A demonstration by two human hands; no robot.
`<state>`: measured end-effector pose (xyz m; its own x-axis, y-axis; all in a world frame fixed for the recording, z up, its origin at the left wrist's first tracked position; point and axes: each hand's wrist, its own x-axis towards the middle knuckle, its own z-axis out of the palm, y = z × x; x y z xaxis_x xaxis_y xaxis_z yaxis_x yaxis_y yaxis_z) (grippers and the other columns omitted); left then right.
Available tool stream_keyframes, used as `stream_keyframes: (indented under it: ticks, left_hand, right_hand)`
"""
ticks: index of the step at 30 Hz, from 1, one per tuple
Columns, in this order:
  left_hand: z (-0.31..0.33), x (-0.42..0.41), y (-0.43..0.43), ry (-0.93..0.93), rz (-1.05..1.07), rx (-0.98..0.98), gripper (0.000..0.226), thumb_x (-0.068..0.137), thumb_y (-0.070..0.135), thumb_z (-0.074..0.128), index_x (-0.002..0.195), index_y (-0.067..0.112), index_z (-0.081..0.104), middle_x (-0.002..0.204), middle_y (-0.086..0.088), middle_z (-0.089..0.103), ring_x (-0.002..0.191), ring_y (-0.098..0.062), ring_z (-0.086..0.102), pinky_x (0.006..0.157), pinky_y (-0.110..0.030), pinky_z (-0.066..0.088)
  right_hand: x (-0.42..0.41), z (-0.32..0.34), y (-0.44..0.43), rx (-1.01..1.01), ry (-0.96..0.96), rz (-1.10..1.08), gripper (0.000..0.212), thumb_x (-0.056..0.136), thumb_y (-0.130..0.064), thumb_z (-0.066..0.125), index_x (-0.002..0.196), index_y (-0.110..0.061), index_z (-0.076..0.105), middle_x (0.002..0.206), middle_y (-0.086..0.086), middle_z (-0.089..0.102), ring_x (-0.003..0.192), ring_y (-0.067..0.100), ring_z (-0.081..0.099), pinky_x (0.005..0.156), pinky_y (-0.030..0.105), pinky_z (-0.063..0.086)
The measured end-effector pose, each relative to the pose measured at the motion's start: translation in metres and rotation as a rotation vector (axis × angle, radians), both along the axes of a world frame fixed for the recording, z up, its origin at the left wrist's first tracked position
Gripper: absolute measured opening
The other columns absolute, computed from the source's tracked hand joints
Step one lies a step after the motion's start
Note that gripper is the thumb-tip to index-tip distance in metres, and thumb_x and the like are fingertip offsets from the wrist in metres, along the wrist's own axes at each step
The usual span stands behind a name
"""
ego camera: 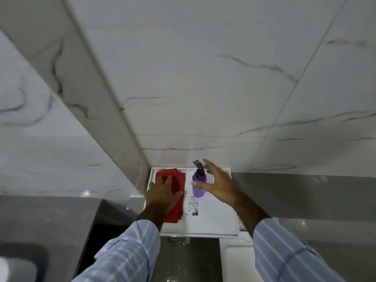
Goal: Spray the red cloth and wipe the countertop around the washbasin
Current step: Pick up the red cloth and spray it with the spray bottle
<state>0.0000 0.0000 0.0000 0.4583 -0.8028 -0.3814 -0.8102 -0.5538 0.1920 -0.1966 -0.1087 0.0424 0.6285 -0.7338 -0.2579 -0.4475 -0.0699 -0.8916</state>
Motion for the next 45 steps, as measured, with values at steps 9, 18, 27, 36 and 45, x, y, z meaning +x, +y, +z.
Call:
stream_keyframes:
  ticks: [9,18,27,36,45]
  left_hand:
    - [-0.053,-0.024,-0.015,-0.136,0.085,0.144,0.091,0.098,0.049,0.058,0.167,0.023,0.003,0.172,-0.02,0.005,0.148,-0.047,0.028,0.113,-0.061,0.042]
    - [-0.02,0.008,-0.018,0.865,0.634,-0.421,0.057,0.083,0.01,0.054,0.136,0.03,0.058,0.108,-0.011,0.067,0.077,-0.027,0.072,0.061,-0.03,0.056]
    - [0.017,-0.001,0.035,1.764,1.078,-0.507,0.036,0.066,0.005,0.051,0.099,-0.001,0.063,0.074,-0.016,0.062,0.059,-0.026,0.064,0.057,-0.032,0.054]
    - [0.053,-0.006,0.051,1.71,1.105,-0.503,0.043,0.068,0.006,0.048,0.109,0.0,0.059,0.078,-0.017,0.059,0.06,-0.027,0.058,0.058,-0.032,0.052]
    - [0.043,-0.006,0.044,1.729,1.065,-0.508,0.05,0.065,0.007,0.051,0.114,-0.001,0.058,0.079,-0.019,0.061,0.059,-0.029,0.061,0.058,-0.033,0.053]
  right_hand:
    - [0.036,-0.05,0.007,-0.009,-0.118,-0.13,0.032,0.092,-0.032,0.079,0.117,-0.017,0.068,0.103,0.005,0.076,0.097,0.013,0.07,0.083,0.016,0.054]
    - [0.026,-0.034,-0.008,0.041,-0.292,-0.369,0.012,0.105,-0.029,0.064,0.099,-0.019,0.068,0.074,-0.004,0.072,0.074,0.009,0.068,0.078,0.028,0.051]
    - [-0.005,0.016,0.022,0.105,-0.1,-0.34,0.052,0.088,-0.061,0.074,0.081,-0.01,0.072,0.057,0.003,0.066,0.055,0.016,0.064,0.068,0.033,0.053]
    - [0.011,0.029,0.023,0.013,-0.136,-0.543,0.037,0.096,-0.051,0.07,0.076,-0.02,0.069,0.058,-0.007,0.063,0.062,0.017,0.061,0.061,0.03,0.049]
    - [0.028,-0.009,0.045,-0.057,-0.421,-0.482,0.008,0.102,-0.013,0.067,0.101,-0.02,0.07,0.094,0.0,0.075,0.087,-0.003,0.069,0.078,0.006,0.05]
